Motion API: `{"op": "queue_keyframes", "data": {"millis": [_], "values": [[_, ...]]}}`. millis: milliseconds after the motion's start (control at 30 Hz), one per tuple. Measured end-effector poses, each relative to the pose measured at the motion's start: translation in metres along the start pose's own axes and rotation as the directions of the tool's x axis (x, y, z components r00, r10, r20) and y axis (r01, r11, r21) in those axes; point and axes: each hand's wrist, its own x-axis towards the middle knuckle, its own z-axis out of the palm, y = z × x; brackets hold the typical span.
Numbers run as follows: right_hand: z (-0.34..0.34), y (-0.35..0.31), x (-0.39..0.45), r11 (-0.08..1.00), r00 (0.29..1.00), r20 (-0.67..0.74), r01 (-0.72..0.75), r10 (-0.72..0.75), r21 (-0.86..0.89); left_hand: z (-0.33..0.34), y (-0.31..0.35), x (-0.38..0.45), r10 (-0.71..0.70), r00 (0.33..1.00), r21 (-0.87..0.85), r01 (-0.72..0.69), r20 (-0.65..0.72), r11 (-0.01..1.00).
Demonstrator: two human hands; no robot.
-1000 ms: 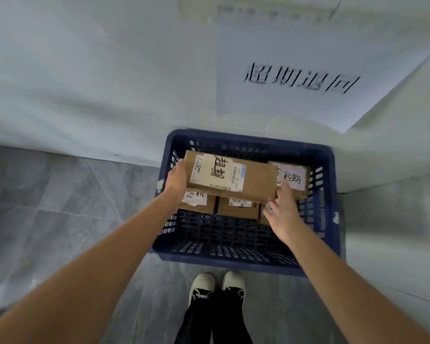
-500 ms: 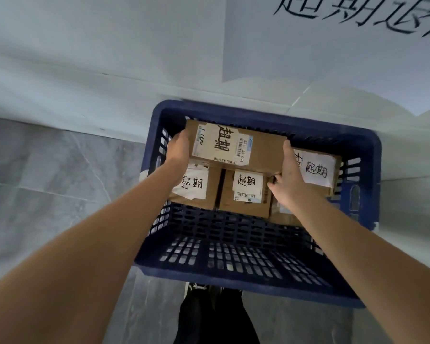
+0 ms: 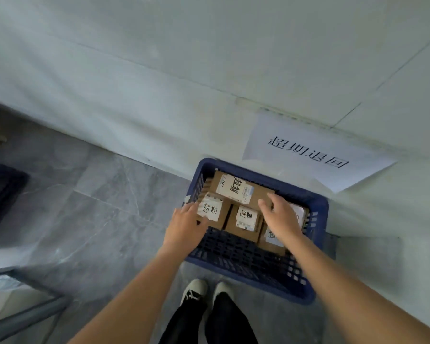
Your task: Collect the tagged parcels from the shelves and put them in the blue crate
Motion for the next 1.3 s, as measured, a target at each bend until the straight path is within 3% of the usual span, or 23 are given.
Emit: {"op": "queue_keyframes", "data": {"millis": [133, 300, 467, 633, 800, 900, 1067, 1300], "values": [[-0.008, -0.049, -0.038, 0.929, 0.968, 0.129, 0.245, -0.217, -0.277, -0.043, -0.005, -0.063, 0.109, 0.992, 0.233, -0.091, -0.067, 0.968], [0.007, -0.099, -0.087, 0.854, 0.901, 0.260, 0.418, -0.347, -0.310, -0.062, -0.015, -0.133, -0.024, 0.989, 0.261, 0.062, -0.146, 0.963], [0.045, -0.127, -0.146, 0.653, 0.742, 0.469, 0.658, -0.479, -0.375, -0.051, -0.048, -0.210, -0.209, 0.948, 0.181, 0.255, -0.242, 0.950], [0.105, -0.182, -0.213, 0.479, 0.579, 0.600, 0.809, -0.552, -0.341, -0.071, -0.109, -0.302, -0.411, 0.834, 0.037, 0.454, -0.368, 0.890], [0.185, -0.241, -0.296, 0.332, 0.459, 0.652, 0.888, -0.603, -0.318, -0.085, -0.191, -0.412, -0.592, 0.669, -0.124, 0.609, -0.449, 0.783], [0.235, -0.274, -0.364, 0.127, 0.298, 0.714, 0.950, -0.634, -0.284, -0.090, -0.242, -0.481, -0.636, 0.577, -0.192, 0.645, -0.512, 0.740], [0.307, -0.310, -0.483, -0.171, 0.022, 0.764, 0.970, -0.645, -0.172, -0.083, -0.315, -0.583, -0.685, 0.486, -0.249, 0.686, -0.544, 0.684], [0.390, -0.319, -0.596, -0.260, -0.099, 0.822, 0.964, -0.560, -0.061, -0.056, -0.385, -0.687, -0.761, 0.386, -0.373, 0.700, -0.521, 0.609]]}}
